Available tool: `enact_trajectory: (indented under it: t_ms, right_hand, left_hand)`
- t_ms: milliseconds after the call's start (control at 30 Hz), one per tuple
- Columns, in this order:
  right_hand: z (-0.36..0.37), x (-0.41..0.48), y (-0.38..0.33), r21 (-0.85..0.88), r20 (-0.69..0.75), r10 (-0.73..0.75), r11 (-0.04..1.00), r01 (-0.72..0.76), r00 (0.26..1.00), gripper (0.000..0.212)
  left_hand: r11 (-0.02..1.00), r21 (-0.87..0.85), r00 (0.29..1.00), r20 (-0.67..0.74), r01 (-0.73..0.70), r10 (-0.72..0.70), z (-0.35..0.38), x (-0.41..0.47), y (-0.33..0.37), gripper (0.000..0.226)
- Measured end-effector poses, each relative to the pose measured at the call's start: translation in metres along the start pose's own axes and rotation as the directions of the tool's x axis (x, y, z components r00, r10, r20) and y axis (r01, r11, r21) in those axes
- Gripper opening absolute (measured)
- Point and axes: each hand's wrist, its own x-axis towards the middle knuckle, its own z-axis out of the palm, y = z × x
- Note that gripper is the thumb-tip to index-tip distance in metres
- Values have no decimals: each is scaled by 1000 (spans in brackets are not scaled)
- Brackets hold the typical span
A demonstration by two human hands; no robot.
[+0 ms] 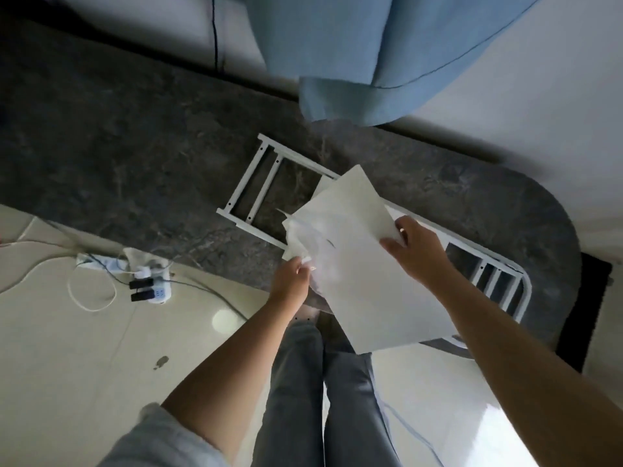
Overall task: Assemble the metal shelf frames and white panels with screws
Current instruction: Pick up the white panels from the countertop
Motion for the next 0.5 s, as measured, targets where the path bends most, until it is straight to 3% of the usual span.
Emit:
enact_trajectory:
  t_ms: [133, 267, 400, 500]
  right_hand:
    - [-2, -41, -34, -76, 42, -120, 989, 123, 992, 33]
    - [12, -76, -80, -181, 211, -232, 945, 271, 950, 36]
    - [63, -116, -132, -219, 355, -375, 857, 467, 856, 30]
    - [124, -155, -171, -237, 467, -454, 763, 602, 759, 24]
  left_hand:
    - [996, -56, 976, -205, 66, -76, -20, -39, -26, 33]
    - [956, -212, 898, -349, 202, -267, -33, -100, -86, 23]
    - [867, -445, 774, -459, 225, -436, -30, -165, -163, 19]
    - [721, -637, 637, -442, 274, -632, -26, -216, -228, 20]
